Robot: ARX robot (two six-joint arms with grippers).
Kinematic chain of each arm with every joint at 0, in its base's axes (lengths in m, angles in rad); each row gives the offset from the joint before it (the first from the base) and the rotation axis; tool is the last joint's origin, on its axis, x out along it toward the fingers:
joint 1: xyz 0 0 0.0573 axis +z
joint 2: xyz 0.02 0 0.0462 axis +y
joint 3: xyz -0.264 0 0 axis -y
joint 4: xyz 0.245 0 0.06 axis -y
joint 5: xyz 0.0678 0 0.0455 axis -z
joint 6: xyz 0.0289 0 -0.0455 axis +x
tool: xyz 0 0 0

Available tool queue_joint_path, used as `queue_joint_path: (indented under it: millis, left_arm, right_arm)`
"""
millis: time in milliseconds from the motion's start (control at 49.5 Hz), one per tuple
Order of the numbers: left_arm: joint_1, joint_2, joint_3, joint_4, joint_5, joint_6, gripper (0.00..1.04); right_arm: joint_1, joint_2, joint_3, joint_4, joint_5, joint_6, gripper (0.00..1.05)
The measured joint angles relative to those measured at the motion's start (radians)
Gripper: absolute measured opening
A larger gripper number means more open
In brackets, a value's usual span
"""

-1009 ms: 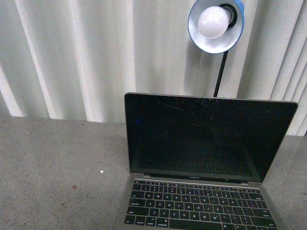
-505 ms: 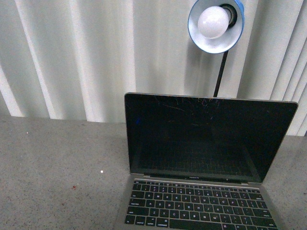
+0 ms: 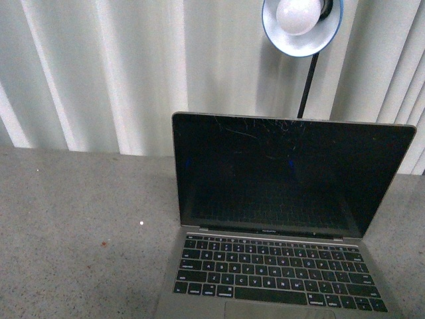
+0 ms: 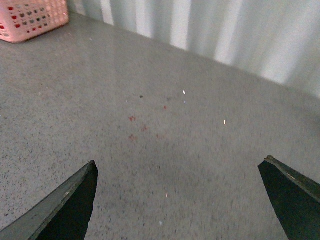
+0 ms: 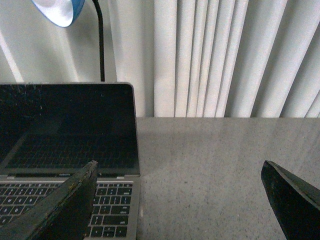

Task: Close laptop

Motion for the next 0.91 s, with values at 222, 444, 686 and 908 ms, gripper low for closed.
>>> queue_joint_path:
  millis: [222,444,686,908]
  left_arm:
    - [0.015,0.384,0.025,0.487,0.119,0.036,0.98]
    - [0.034,0.958,0.327,0.905,0.338,0.257,0.98]
    - [-0.036,1.283,0.726,0.788,0.536,0.631,0.98]
    - [-0.101,1.402,0.988,0.623,0.616,1.034,0.98]
  right_arm:
    - [-0.140,0.513,0.132,0.444,-0.114,-0.026,0.97]
    - [-0.224,0.937,0.411,0.510,-0.185,-0.146,0.97]
    - [-0.241,1.196,0.789,0.406,-0.287,-0.451,0.97]
    - [-0.217,1.328,1.044,0.243,-0.376,-0.800,0.97]
